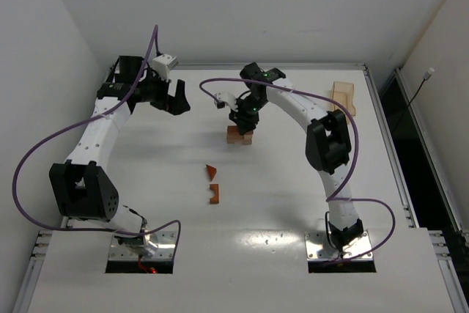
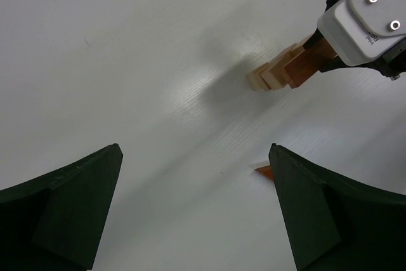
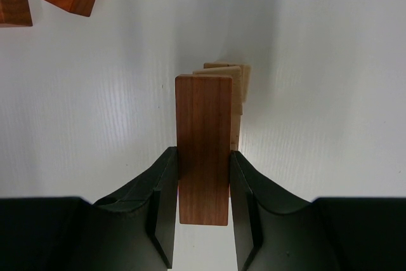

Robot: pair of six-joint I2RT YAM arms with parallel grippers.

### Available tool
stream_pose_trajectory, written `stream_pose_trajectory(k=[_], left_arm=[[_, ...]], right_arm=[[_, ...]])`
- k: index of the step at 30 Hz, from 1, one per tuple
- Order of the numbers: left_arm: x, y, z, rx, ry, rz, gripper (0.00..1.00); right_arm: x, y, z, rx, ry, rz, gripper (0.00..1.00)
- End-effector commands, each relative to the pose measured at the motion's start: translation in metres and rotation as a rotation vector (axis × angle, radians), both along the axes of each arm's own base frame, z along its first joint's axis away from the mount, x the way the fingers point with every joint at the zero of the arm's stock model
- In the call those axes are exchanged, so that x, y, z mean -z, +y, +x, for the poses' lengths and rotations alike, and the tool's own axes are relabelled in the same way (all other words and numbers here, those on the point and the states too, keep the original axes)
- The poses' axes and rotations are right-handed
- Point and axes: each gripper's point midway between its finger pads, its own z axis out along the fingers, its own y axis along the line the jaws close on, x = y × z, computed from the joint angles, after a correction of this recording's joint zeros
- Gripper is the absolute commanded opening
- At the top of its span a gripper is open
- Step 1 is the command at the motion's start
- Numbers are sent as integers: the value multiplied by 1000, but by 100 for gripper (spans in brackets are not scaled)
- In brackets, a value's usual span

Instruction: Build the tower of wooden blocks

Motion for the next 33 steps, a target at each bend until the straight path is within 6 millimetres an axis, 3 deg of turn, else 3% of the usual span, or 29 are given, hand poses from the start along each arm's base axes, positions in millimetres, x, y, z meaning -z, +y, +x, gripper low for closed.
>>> stream_pose_trajectory(k=[1, 26, 33], left_arm=[[-16, -5, 6, 12, -48, -2, 100], [-11, -3, 9, 10, -35, 10, 100], [-11, -3, 9, 10, -35, 10, 100]], right_arm=[[-12, 12, 8, -28, -25, 59, 2], [0, 13, 17, -23, -34, 44, 8], [5, 13, 17, -30, -31, 40, 17]])
